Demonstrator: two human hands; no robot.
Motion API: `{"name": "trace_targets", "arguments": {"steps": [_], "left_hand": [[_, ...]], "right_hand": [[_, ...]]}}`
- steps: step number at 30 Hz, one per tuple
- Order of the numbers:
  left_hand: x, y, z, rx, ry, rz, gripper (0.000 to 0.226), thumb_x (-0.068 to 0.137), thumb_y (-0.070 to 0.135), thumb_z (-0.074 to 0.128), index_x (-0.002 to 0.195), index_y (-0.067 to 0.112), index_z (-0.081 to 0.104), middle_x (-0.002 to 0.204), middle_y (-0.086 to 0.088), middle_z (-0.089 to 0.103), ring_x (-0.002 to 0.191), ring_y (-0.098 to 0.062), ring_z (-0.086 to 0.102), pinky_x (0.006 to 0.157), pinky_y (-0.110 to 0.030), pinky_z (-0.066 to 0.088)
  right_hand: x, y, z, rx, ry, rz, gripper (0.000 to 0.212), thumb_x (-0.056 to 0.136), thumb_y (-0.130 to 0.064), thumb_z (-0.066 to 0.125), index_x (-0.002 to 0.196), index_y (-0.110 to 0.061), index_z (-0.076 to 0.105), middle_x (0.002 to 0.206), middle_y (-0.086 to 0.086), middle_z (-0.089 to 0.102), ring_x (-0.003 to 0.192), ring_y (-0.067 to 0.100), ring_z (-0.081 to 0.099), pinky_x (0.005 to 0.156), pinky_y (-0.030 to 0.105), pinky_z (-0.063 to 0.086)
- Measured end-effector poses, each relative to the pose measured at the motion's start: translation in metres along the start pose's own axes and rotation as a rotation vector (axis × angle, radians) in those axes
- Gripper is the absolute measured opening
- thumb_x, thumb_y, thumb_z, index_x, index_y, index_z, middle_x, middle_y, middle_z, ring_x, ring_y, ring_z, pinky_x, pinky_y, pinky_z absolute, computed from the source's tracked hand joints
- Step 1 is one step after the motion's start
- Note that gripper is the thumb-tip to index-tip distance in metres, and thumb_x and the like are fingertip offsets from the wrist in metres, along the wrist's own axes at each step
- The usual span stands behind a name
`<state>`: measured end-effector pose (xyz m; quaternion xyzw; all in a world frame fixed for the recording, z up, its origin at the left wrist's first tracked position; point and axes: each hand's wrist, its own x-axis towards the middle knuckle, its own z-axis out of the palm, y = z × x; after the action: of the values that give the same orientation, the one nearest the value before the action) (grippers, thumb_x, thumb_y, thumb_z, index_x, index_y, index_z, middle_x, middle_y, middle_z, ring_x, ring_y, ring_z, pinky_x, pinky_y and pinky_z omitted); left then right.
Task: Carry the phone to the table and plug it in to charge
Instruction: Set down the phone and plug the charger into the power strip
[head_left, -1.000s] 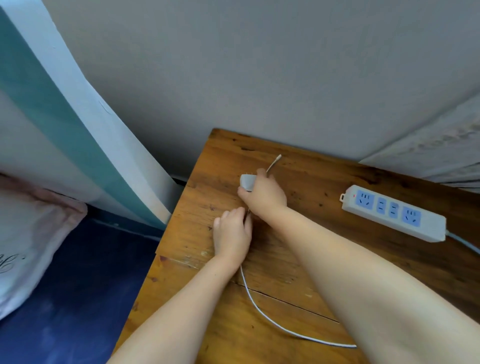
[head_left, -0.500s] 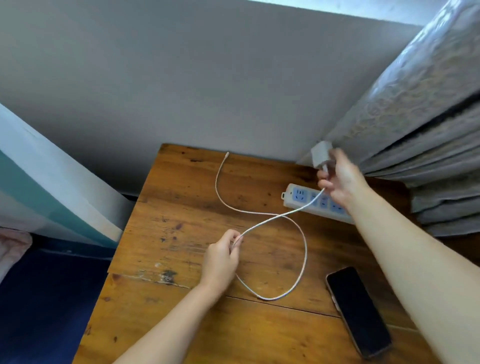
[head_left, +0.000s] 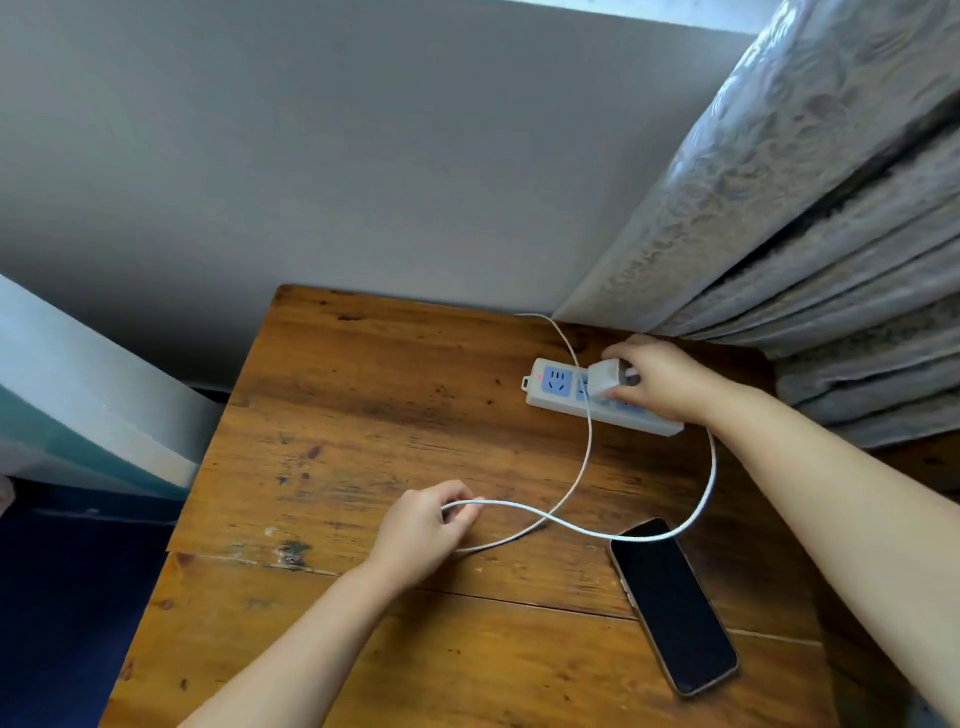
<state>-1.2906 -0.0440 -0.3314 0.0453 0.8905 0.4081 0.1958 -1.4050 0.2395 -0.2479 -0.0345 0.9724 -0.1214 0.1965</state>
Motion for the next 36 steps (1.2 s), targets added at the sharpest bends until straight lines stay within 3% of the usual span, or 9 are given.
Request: {"name": "trace_targets", "arguments": {"steps": [6, 10, 15, 21, 25, 29, 31, 33, 36], "left_hand": [[-0.007, -0.01, -0.007, 0.049, -0.029, -0.031, 0.015, 0.087, 0.033, 0.057, 0.08, 0.024, 0.067, 0.07, -0.001, 0.069, 0.071, -0.022, 0.06, 0.066, -0.036, 0.047], [-0.013, -0.013, -0.007, 0.068, -0.06, -0.053, 0.018, 0.087, 0.035, 0.055, 0.077, 0.026, 0.066, 0.065, 0.001, 0.066, 0.065, -0.018, 0.057, 0.061, -0.033, 0.044], [-0.018, -0.016, -0.004, -0.023, -0.07, -0.097, 0.021, 0.088, 0.033, 0.054, 0.07, 0.032, 0.065, 0.068, 0.006, 0.069, 0.068, -0.01, 0.061, 0.066, -0.033, 0.048], [-0.021, -0.018, -0.008, -0.127, -0.015, -0.183, 0.025, 0.088, 0.031, 0.054, 0.066, 0.034, 0.065, 0.05, 0.019, 0.059, 0.045, -0.002, 0.05, 0.05, -0.027, 0.041], [-0.024, -0.014, -0.013, -0.22, 0.026, -0.198, 0.023, 0.088, 0.028, 0.054, 0.069, 0.028, 0.068, 0.045, 0.012, 0.054, 0.044, -0.008, 0.046, 0.048, -0.035, 0.043], [-0.029, -0.012, -0.015, -0.247, 0.03, -0.16, 0.028, 0.09, 0.03, 0.053, 0.064, 0.033, 0.064, 0.044, 0.018, 0.053, 0.043, -0.005, 0.044, 0.049, -0.032, 0.04], [-0.031, -0.012, -0.017, -0.23, 0.056, -0.131, 0.03, 0.089, 0.032, 0.053, 0.061, 0.036, 0.062, 0.044, 0.018, 0.052, 0.044, -0.005, 0.043, 0.051, -0.03, 0.039], [-0.032, -0.012, -0.018, -0.186, 0.078, -0.099, 0.032, 0.089, 0.032, 0.055, 0.058, 0.039, 0.059, 0.045, 0.017, 0.051, 0.045, -0.005, 0.043, 0.053, -0.03, 0.037], [-0.036, -0.013, -0.02, -0.149, 0.05, -0.079, 0.029, 0.088, 0.031, 0.054, 0.06, 0.037, 0.059, 0.046, 0.019, 0.053, 0.044, -0.004, 0.045, 0.053, -0.031, 0.04]], "right_hand": [[0.006, -0.01, -0.004, -0.182, -0.066, -0.069, 0.054, 0.084, -0.025, 0.067, 0.133, -0.012, 0.048, 0.129, 0.012, 0.049, 0.107, 0.025, 0.054, 0.091, 0.033, 0.046], [0.015, -0.028, -0.007, -0.325, -0.112, -0.057, 0.044, 0.084, -0.029, 0.066, 0.121, -0.008, 0.056, 0.118, 0.012, 0.052, 0.095, 0.025, 0.056, 0.079, 0.034, 0.05], [0.024, -0.047, -0.001, -0.449, -0.161, -0.048, 0.036, 0.085, -0.025, 0.065, 0.116, -0.007, 0.059, 0.119, 0.012, 0.052, 0.091, 0.023, 0.058, 0.071, 0.03, 0.048], [0.024, -0.05, 0.002, -0.449, -0.186, -0.012, 0.036, 0.085, -0.024, 0.065, 0.116, -0.007, 0.058, 0.121, 0.012, 0.051, 0.094, 0.024, 0.057, 0.071, 0.028, 0.046], [0.024, -0.058, 0.005, -0.496, -0.205, 0.004, 0.032, 0.086, -0.02, 0.064, 0.114, -0.006, 0.059, 0.12, 0.013, 0.05, 0.091, 0.024, 0.057, 0.07, 0.03, 0.049], [0.027, -0.056, -0.006, -0.397, -0.272, 0.065, 0.034, 0.087, -0.033, 0.06, 0.111, -0.009, 0.06, 0.111, 0.009, 0.058, 0.088, 0.021, 0.058, 0.072, 0.031, 0.051], [0.035, -0.06, -0.015, -0.166, -0.252, 0.13, 0.036, 0.094, -0.037, 0.047, 0.108, -0.007, 0.062, 0.104, 0.01, 0.065, 0.09, 0.023, 0.06, 0.077, 0.034, 0.049], [0.042, -0.068, -0.018, 0.076, -0.18, 0.186, 0.037, 0.098, -0.036, 0.037, 0.095, -0.008, 0.061, 0.089, 0.009, 0.062, 0.083, 0.022, 0.057, 0.071, 0.031, 0.044], [0.049, -0.086, -0.01, 0.042, -0.231, 0.19, 0.036, 0.096, -0.038, 0.043, 0.089, -0.008, 0.06, 0.077, 0.004, 0.055, 0.076, 0.02, 0.054, 0.066, 0.031, 0.041]]}}
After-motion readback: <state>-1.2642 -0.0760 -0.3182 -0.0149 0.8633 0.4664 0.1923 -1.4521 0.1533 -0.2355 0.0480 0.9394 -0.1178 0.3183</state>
